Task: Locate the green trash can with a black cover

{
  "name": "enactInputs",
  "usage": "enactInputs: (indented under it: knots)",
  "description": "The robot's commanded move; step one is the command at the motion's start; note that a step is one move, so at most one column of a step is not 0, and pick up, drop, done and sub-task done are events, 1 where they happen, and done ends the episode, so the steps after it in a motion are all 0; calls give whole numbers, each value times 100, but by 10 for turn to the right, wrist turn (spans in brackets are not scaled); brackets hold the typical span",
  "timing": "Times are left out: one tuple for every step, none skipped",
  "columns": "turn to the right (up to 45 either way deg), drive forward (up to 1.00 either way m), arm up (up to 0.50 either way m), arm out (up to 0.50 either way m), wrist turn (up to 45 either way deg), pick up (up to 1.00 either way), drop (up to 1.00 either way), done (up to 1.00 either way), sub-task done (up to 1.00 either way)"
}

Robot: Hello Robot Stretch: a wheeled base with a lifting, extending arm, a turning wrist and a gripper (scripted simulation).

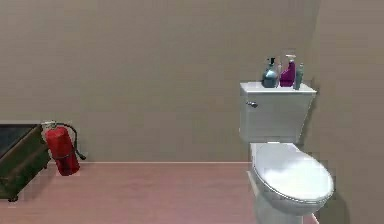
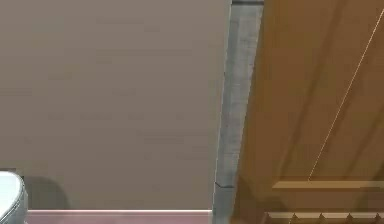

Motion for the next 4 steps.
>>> enactInputs:
  knots:
    - [-450,0,0,0,0,0,0,0,0]
    - [-30,0,0,0,0,0,0,0,0]
    - [0,75,0,0,0,0,0,0,0]
    - [-330,0,0,0,0,0,0,0,0]
